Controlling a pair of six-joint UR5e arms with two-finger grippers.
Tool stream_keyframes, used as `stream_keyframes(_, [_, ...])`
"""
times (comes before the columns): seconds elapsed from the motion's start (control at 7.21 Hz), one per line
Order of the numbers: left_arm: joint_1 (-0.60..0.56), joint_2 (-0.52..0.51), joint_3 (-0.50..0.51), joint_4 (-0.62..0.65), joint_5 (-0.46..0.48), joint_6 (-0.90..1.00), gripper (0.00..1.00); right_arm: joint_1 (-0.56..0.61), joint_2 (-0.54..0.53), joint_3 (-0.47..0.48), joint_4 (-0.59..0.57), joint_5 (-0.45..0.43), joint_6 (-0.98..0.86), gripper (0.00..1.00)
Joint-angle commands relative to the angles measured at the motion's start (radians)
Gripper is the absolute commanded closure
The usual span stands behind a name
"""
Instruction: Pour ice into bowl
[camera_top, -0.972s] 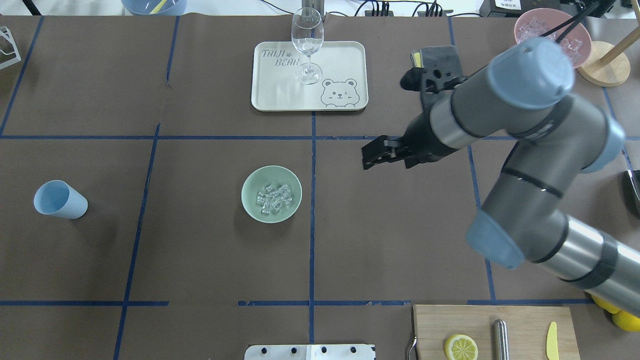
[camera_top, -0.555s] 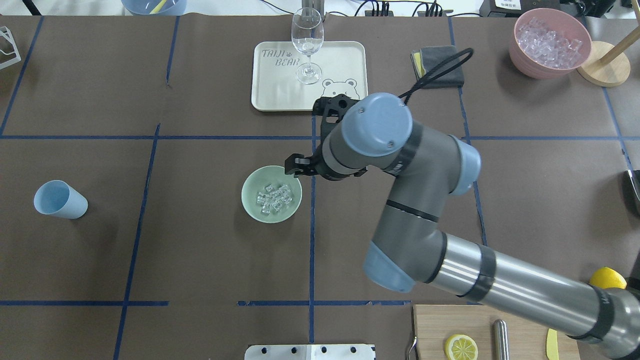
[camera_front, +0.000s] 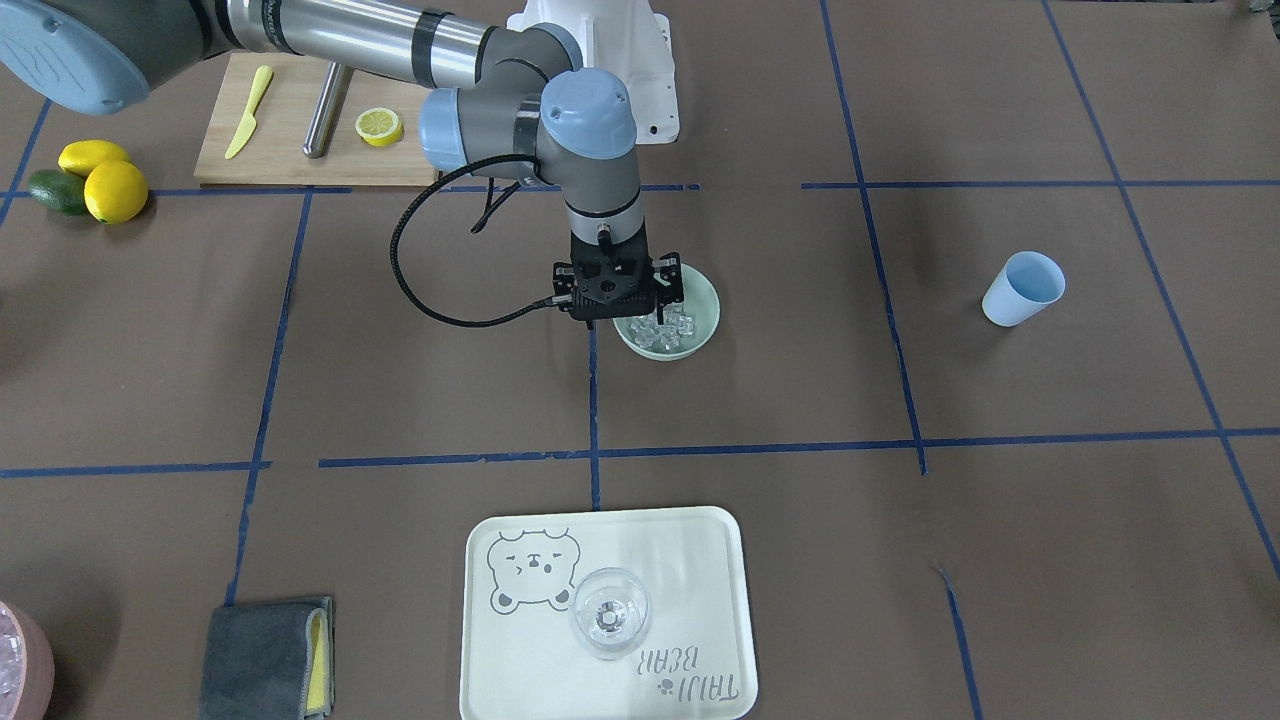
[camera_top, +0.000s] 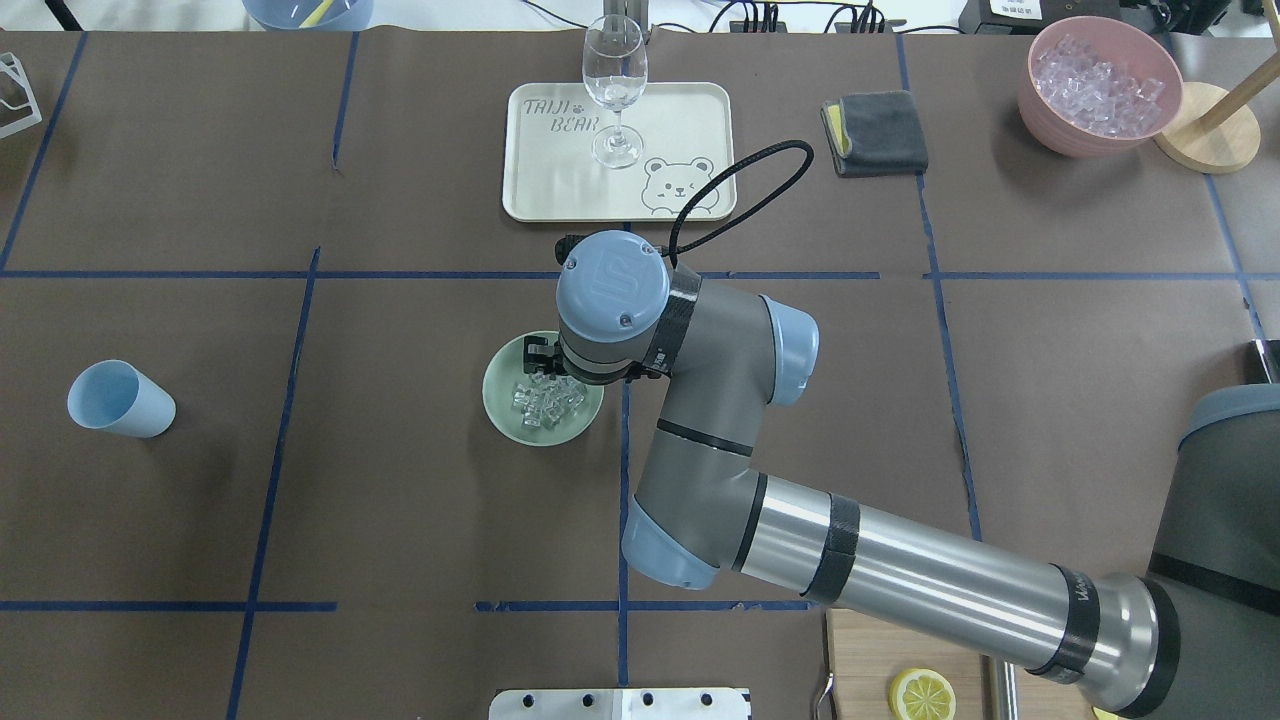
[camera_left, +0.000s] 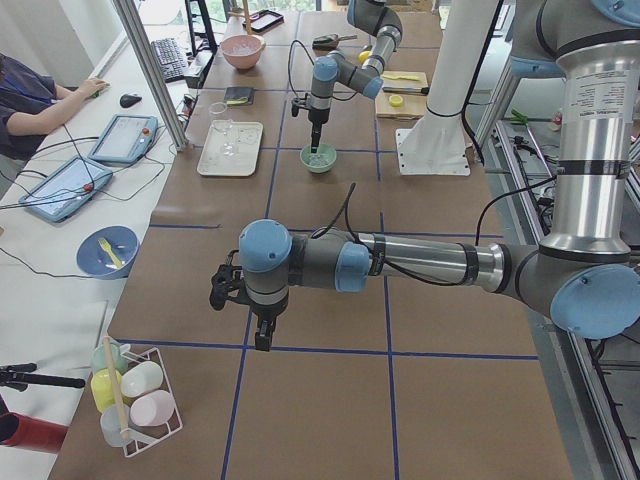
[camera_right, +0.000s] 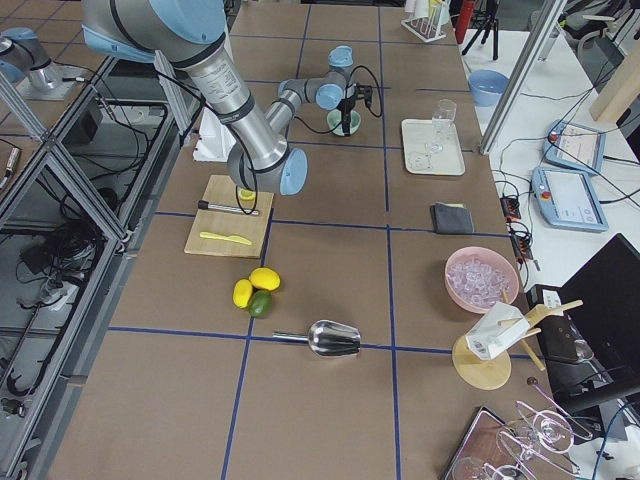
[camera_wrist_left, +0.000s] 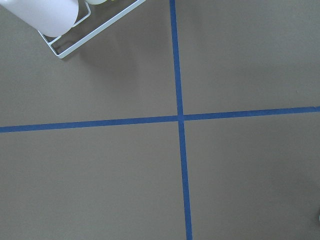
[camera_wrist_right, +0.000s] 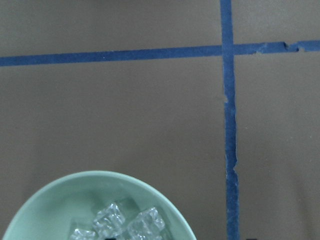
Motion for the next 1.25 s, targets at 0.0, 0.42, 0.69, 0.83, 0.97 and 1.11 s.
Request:
stream_keyframes(0.0, [0.001, 0.000, 0.000, -0.002, 0.000, 0.001, 0.00, -0.001, -0.004, -0.006, -0.002, 0.009, -0.014, 1.00])
stream_keyframes(0.42, [0.001, 0.000, 0.001, -0.002, 0.000, 0.001, 0.00, 0.019, -0.014, 0.039, -0.020, 0.049, -0.016, 1.00])
stream_keyframes(0.69, [0.001, 0.000, 0.001, -0.002, 0.000, 0.001, 0.00, 0.058, -0.120, 0.212, -0.020, 0.096, -0.019, 1.00])
stream_keyframes(0.83, [0.001, 0.000, 0.001, -0.002, 0.000, 0.001, 0.00, 0.085, -0.191, 0.313, -0.019, 0.115, -0.034, 1.00])
stream_keyframes(0.97, [0.001, 0.000, 0.001, -0.002, -0.002, 0.001, 0.00, 0.116, -0.258, 0.399, -0.011, 0.141, -0.093, 1.00])
stream_keyframes(1.11, [0.001, 0.000, 0.001, -0.002, -0.002, 0.001, 0.00, 0.151, -0.332, 0.476, -0.010, 0.176, -0.138, 1.00])
